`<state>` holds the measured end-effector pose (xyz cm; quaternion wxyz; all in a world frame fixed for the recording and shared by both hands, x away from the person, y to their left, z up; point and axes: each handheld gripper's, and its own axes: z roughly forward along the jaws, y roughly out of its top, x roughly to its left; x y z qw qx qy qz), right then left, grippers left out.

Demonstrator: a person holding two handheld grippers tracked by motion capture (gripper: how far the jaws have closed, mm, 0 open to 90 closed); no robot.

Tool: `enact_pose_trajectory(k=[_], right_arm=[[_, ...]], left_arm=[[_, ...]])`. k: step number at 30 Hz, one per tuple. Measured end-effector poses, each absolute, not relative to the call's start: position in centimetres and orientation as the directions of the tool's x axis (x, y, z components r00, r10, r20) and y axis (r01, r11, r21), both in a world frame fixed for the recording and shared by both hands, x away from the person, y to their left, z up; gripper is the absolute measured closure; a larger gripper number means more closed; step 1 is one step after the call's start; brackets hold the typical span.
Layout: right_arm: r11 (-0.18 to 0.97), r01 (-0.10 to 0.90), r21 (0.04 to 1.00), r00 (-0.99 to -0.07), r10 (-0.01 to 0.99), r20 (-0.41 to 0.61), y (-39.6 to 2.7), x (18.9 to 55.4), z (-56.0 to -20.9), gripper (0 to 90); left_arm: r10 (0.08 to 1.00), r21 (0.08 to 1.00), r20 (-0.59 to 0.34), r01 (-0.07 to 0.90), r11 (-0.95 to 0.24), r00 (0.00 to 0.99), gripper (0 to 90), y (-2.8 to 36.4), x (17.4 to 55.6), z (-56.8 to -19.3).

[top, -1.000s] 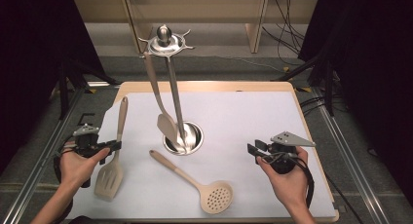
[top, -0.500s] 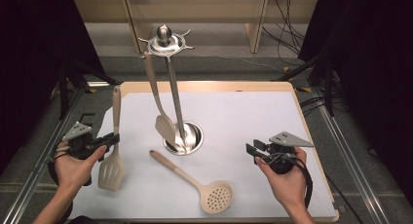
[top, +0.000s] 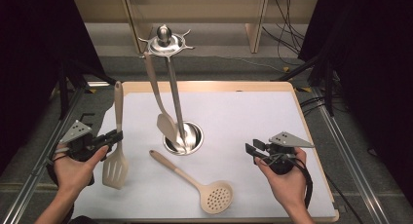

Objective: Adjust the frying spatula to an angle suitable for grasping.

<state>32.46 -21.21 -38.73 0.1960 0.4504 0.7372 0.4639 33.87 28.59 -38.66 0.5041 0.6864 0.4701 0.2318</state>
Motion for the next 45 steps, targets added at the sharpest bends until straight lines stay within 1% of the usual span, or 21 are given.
enact_pose_trajectory(k=[2,3,5,8,9,11,14,16,18,20,23,24,28,30,33,34,35,37,40,41,45], right_arm=[[0.175,0.473,0.863,-0.522,0.845,0.115,-21.2,32.5,-38.7,65.2],[0.144,0.496,0.856,-0.509,0.847,0.152,-21.0,32.3,-38.6,65.2],[0.162,0.48,0.862,-0.529,0.837,0.137,-21.0,32.5,-38.6,65.2],[0.149,0.479,0.865,-0.527,0.837,0.148,-20.8,32.5,-38.7,65.1],[0.164,0.474,0.865,-0.535,0.834,0.135,-20.8,32.5,-38.8,65.1],[0.149,0.49,0.859,-0.521,0.84,0.151,-20.6,32.4,-38.8,65.0],[0.162,0.477,0.864,-0.528,0.838,0.134,-20.6,32.5,-38.9,64.9],[0.159,0.474,0.866,-0.539,0.83,0.142,-20.6,32.4,-38.8,64.9],[0.14,0.484,0.864,-0.529,0.833,0.161,-20.4,32.2,-38.6,64.9],[0.165,0.461,0.872,-0.546,0.827,0.132,-20.4,32.4,-38.6,64.9],[0.15,0.466,0.872,-0.536,0.832,0.143,-20.2,32.2,-38.4,64.8],[0.172,0.449,0.877,-0.551,0.826,0.12,-20.2,32.2,-38.2,64.8],[0.165,0.443,0.881,-0.556,0.821,0.126,-19.9,32.1,-38.0,64.9],[0.148,0.461,0.875,-0.545,0.825,0.148,-19.7,31.9,-37.8,64.8],[0.163,0.442,0.882,-0.562,0.816,0.131,-19.8,32.0,-37.7,64.8],[0.156,0.448,0.88,-0.557,0.819,0.138,-19.7,31.9,-37.7,64.8],[0.168,0.438,0.883,-0.556,0.823,0.119,-19.7,32.0,-37.7,64.8],[0.165,0.435,0.885,-0.564,0.816,0.125,-19.7,32.0,-37.6,64.9],[0.175,0.414,0.893,-0.566,0.818,0.102,-19.8,32.0,-37.5,65.0],[0.166,0.426,0.89,-0.564,0.818,0.117,-19.8,31.9,-37.5,65.0],[0.161,0.433,0.887,-0.561,0.818,0.125,-19.6,31.8,-37.4,64.9]], left_arm=[[0.877,0.917,-0.152,0.397,-0.047,0.455,78.1,28.5,33.6,-38.2],[0.877,0.92,-0.15,0.39,-0.045,0.456,78.1,28.5,33.5,-38.1],[0.874,0.923,-0.15,0.382,-0.044,0.463,78.1,28.5,33.4,-37.8],[0.872,0.925,-0.15,0.377,-0.043,0.466,78.1,28.4,33.2,-37.6],[0.867,0.929,-0.158,0.369,-0.032,0.473,78.1,28.3,33.1,-37.6],[0.866,0.93,-0.157,0.366,-0.032,0.475,78.1,28.3,33.0,-37.5],[0.863,0.93,-0.164,0.367,-0.026,0.477,78.1,28.2,32.9,-37.3],[0.859,0.937,-0.158,0.35,-0.026,0.487,78.1,28.1,32.6,-37.0],[0.856,0.939,-0.156,0.342,-0.025,0.492,78.1,27.9,32.5,-36.8],[0.853,0.943,-0.156,0.331,-0.021,0.498,78.1,27.7,32.3,-36.5],[0.85,0.945,-0.153,0.325,-0.023,0.505,78.1,27.5,32.2,-36.3],[0.848,0.947,-0.148,0.321,-0.027,0.509,78.1,27.3,32.0,-36.1],[0.843,0.947,-0.145,0.32,-0.035,0.519,78.1,26.9,31.8,-35.9],[0.837,0.95,-0.143,0.31,-0.034,0.528,78.1,26.4,31.6,-35.6],[0.827,0.952,-0.139,0.304,-0.041,0.545,78.1,25.8,31.5,-35.3],[0.822,0.953,-0.142,0.302,-0.038,0.551,78.1,25.7,31.5,-35.3],[0.819,0.953,-0.139,0.301,-0.042,0.556,78.1,25.5,31.5,-35.1],[0.814,0.956,-0.139,0.292,-0.039,0.564,78.1,25.2,31.5,-35.1],[0.808,0.959,-0.135,0.282,-0.04,0.573,78.1,24.8,31.5,-34.9],[0.808,0.959,-0.135,0.282,-0.04,0.573,78.1,24.8,31.5,-34.9],[0.801,0.963,-0.124,0.266,-0.046,0.585,78.1,24.3,31.3,-34.5]])
